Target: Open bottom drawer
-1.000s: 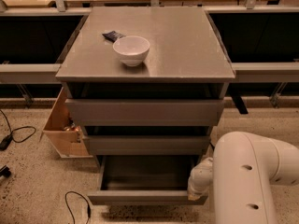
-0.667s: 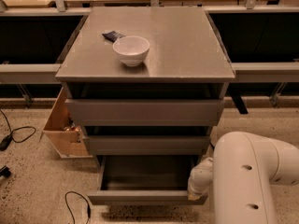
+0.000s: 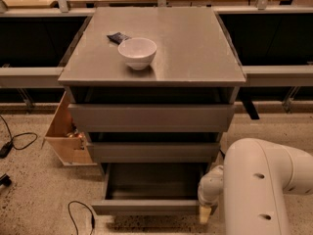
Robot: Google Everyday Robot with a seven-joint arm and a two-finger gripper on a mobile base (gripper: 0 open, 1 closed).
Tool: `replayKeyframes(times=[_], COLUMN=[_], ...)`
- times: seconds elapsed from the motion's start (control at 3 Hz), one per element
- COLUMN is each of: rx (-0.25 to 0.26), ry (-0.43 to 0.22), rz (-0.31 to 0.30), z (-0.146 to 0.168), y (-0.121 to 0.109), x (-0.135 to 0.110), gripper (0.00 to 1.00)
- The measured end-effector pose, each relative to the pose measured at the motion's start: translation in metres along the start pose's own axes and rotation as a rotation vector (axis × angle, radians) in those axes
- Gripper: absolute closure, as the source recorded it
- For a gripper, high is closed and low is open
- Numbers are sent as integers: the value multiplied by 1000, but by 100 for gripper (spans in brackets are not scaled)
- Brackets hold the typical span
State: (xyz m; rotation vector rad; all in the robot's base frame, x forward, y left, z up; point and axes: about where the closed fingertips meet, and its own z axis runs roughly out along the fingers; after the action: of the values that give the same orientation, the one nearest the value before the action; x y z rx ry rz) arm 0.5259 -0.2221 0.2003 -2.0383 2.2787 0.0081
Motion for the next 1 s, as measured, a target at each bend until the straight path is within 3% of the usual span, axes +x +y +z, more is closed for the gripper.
replayKeyframes(times=[0.33, 1.0], rx=[-14, -249], ry=[-1, 51], rz=[-5, -20], z=[3, -21], y=[4, 107], x=[-1, 14], gripper=[0, 47])
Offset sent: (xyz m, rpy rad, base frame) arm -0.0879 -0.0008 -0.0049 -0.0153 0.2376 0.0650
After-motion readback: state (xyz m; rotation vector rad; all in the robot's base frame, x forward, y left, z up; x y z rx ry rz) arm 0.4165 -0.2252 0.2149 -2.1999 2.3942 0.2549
